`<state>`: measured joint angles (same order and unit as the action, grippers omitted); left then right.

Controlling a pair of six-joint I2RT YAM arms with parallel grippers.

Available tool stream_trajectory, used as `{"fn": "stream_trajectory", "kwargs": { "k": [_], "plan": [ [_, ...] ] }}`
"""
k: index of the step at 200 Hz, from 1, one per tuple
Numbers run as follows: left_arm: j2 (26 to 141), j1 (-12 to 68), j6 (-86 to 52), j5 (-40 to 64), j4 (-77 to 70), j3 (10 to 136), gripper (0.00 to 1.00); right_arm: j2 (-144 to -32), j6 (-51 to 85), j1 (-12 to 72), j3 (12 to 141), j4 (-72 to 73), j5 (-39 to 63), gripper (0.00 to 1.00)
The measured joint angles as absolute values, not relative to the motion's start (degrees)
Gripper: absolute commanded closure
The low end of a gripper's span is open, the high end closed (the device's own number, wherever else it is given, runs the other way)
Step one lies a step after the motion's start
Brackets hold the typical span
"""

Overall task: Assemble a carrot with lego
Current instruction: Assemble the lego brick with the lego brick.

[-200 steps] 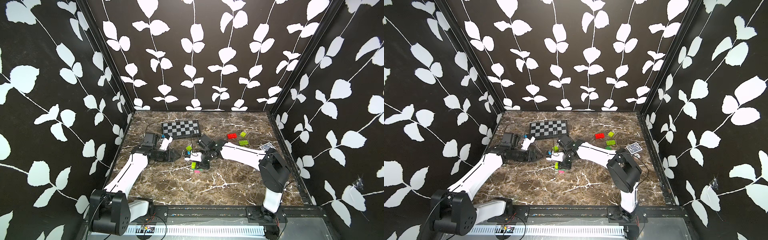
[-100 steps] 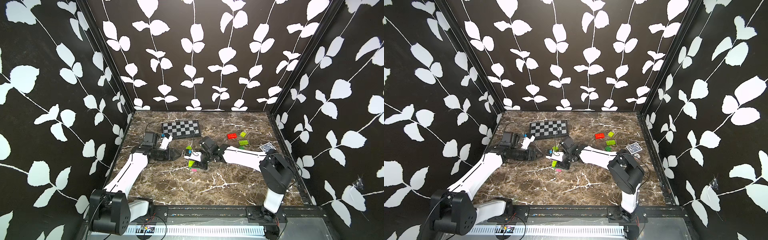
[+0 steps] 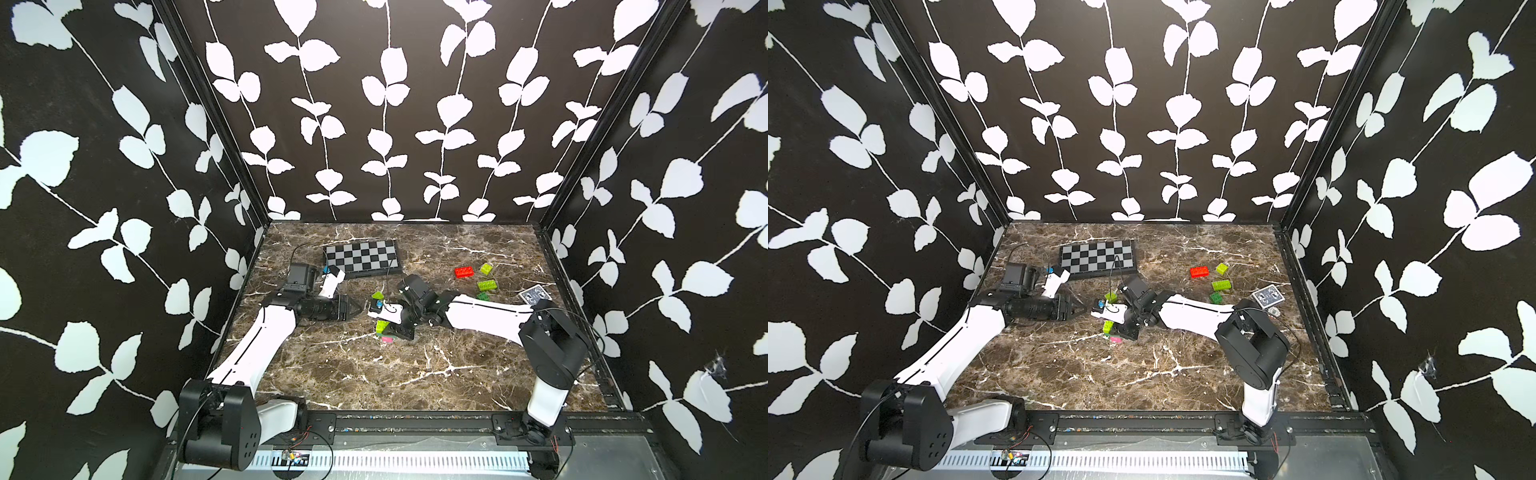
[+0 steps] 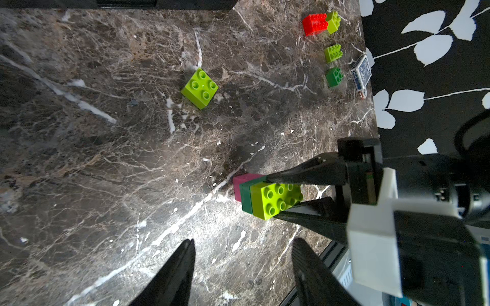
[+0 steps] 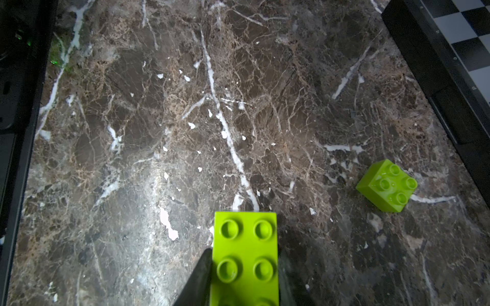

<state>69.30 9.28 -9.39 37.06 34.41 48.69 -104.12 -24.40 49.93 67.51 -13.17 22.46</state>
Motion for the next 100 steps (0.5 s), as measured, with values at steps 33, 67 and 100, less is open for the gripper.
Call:
{"fn": "stream_trajectory", "kwargs": {
  "k": [33, 67, 100],
  "plan": [
    [69.28, 9.28, -9.41, 37.17, 34.48, 49.41, 0.39, -104.20, -24.45, 49.80, 71.55, -20.62, 20.34, 0.58],
    [69.36, 9.28, -9.30, 37.60, 34.52, 51.81, 0.39, -104.57, -25.04, 49.17, 78.89, -28.21, 19.97, 0.36],
    [70.52, 9.28, -8.97, 37.93, 34.44, 53.43, 0.39, -101.10, -24.49, 48.21, 79.94, -29.15, 21.10, 0.23]
  ]
}}
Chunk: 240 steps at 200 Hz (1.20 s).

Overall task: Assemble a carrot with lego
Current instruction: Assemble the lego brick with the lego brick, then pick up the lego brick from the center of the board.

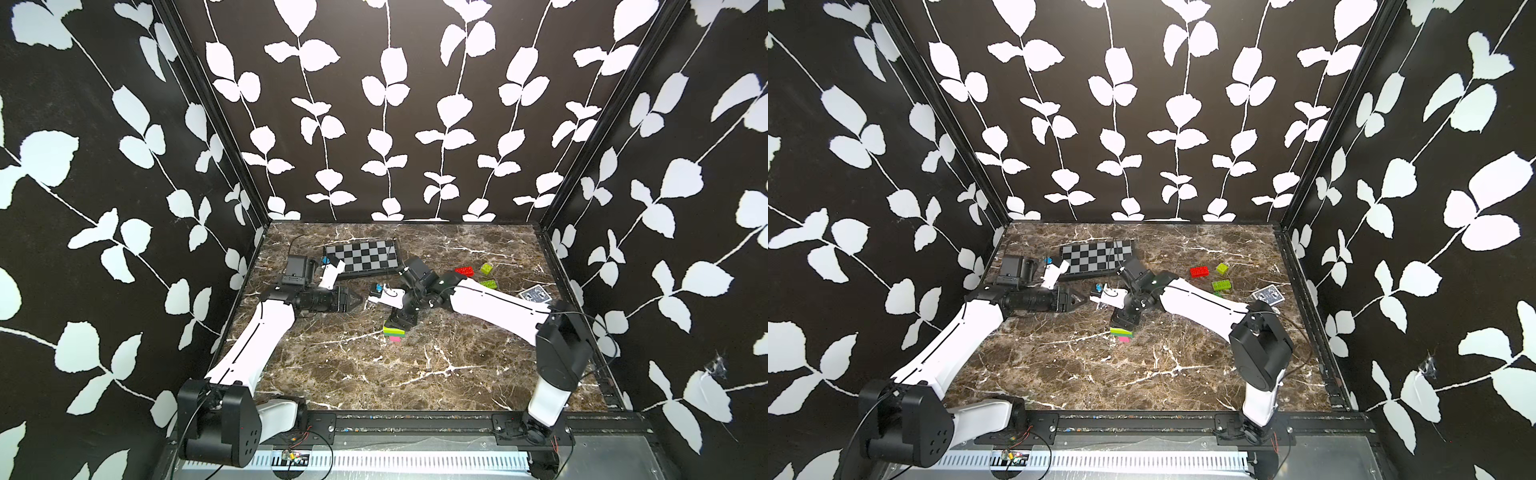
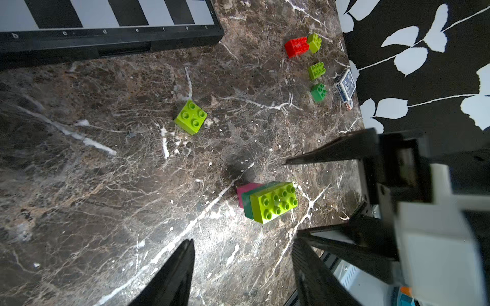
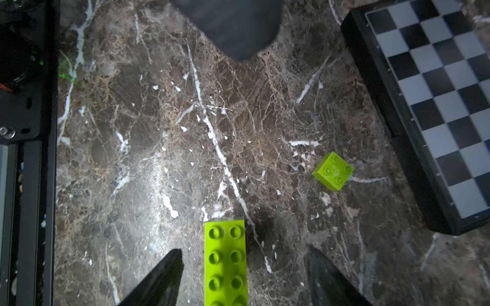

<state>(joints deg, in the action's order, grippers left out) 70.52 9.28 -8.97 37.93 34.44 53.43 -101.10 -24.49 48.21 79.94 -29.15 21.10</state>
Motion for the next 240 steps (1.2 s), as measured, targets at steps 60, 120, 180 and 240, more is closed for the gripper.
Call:
{"fn": "stream_trajectory", "kwargs": {
  "k": [60, 120, 180, 240],
  "plan": [
    [72.55, 10.52, -9.43, 38.22, 33.74, 53.47, 0.39, -94.54, -6.50, 25.26, 72.10, -15.33, 20.25, 0.20],
    [75.02, 15.03, -11.18, 38.13, 30.48, 55.05, 0.39, -114.93, 7.53, 13.67, 79.79, -10.70, 7.03, 0.19],
    [76.99, 15.99, -11.79, 38.11, 28.86, 56.25, 0.39, -123.28, 8.19, 13.80, 92.66, -15.99, 3.84, 0.19],
    [77.17, 15.99, -11.81, 38.13, 28.77, 56.27, 0.39, -123.59, 8.75, 12.51, 93.08, -25.45, 9.32, 0.20]
  ]
}}
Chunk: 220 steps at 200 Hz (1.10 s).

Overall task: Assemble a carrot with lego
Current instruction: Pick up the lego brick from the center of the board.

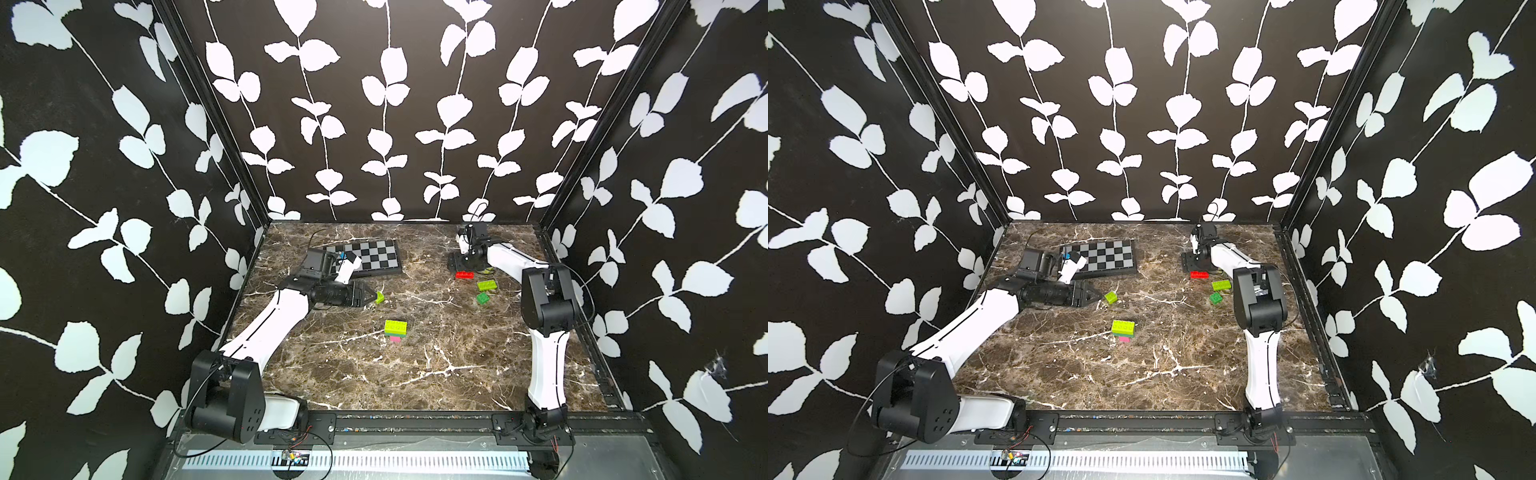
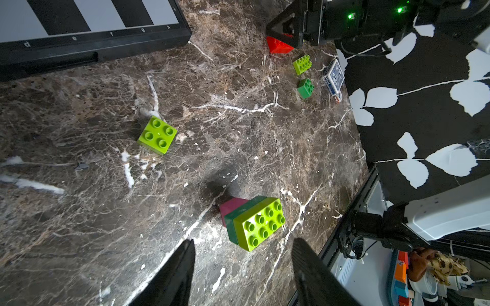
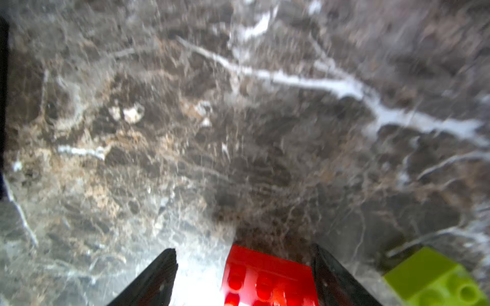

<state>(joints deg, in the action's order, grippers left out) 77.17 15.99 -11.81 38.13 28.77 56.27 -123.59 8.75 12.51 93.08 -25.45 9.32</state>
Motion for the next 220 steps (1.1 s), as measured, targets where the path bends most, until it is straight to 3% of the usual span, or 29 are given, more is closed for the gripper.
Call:
{"fn": "stream_trajectory", "kwargs": {
  "k": [65, 123, 220],
  "plan": [
    [77.12, 15.99, -11.79, 38.11, 28.77, 56.27, 0.39, -120.60, 6.39, 11.70, 87.77, -27.18, 15.70, 0.26],
    [77.12, 15.99, -11.79, 38.17, 28.77, 56.27, 0.39, -118.52, 4.75, 12.40, 84.97, -27.11, 13.93, 0.50],
    [76.20, 15.99, -11.77, 38.15, 28.77, 56.23, 0.39, -120.53, 4.97, 13.89, 88.23, -30.65, 8.29, 0.56]
  ]
}}
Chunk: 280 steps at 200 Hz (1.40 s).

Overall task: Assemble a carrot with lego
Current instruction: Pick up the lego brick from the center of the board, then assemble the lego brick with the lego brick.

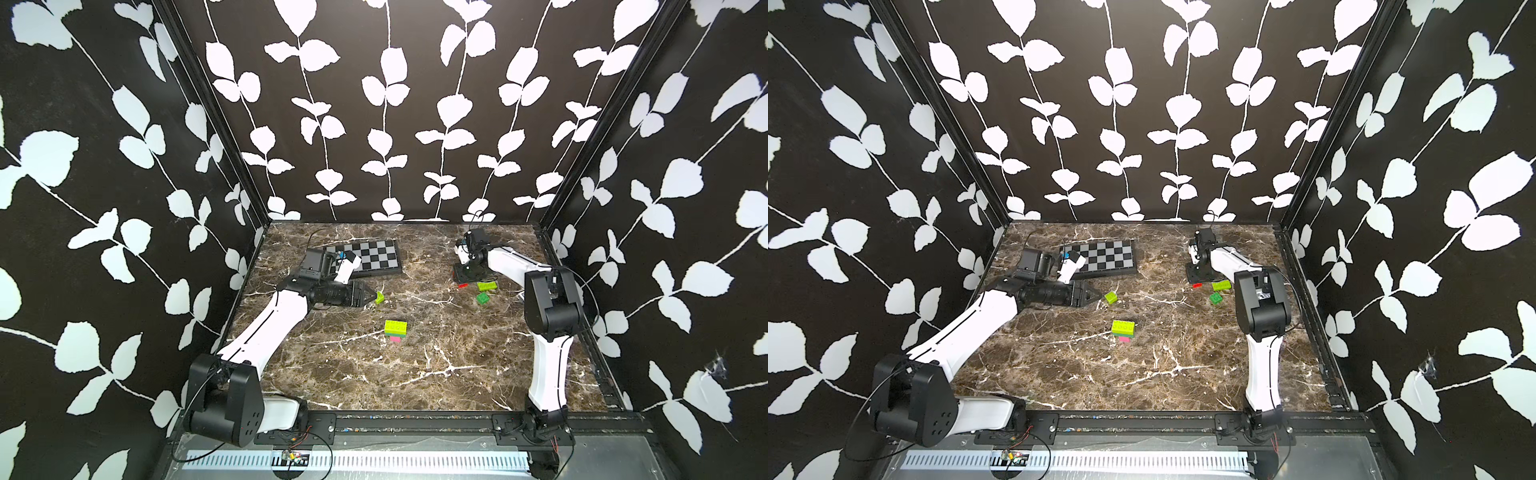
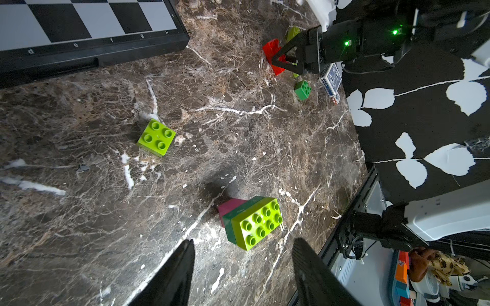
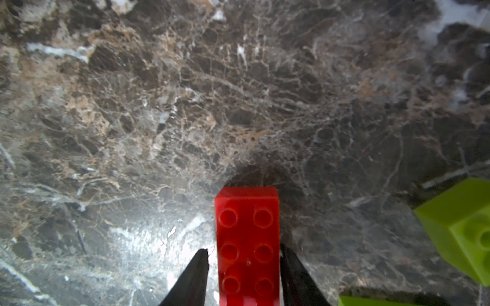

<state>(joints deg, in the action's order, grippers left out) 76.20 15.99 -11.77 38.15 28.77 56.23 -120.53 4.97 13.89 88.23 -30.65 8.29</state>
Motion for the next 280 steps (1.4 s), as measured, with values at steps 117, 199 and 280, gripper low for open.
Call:
{"fn": "stream_trajectory", "kwargs": {
  "k": [117, 199, 280],
  "plan": [
    [76.16, 15.86, -10.48, 37.45, 29.04, 56.21, 0.37, -116.57, 1.30, 14.35, 84.44, -26.13, 11.11, 0.78],
    [72.77, 6.92, -6.28, 37.74, 36.56, 54.08, 0.38, -91.50, -21.58, 34.98, 72.66, -21.78, 24.23, 0.77],
    [76.49, 6.46, -11.68, 45.87, 31.18, 47.64, 0.42, -97.91, -28.34, 46.22, 75.46, -32.73, 23.03, 0.78]
  ]
}}
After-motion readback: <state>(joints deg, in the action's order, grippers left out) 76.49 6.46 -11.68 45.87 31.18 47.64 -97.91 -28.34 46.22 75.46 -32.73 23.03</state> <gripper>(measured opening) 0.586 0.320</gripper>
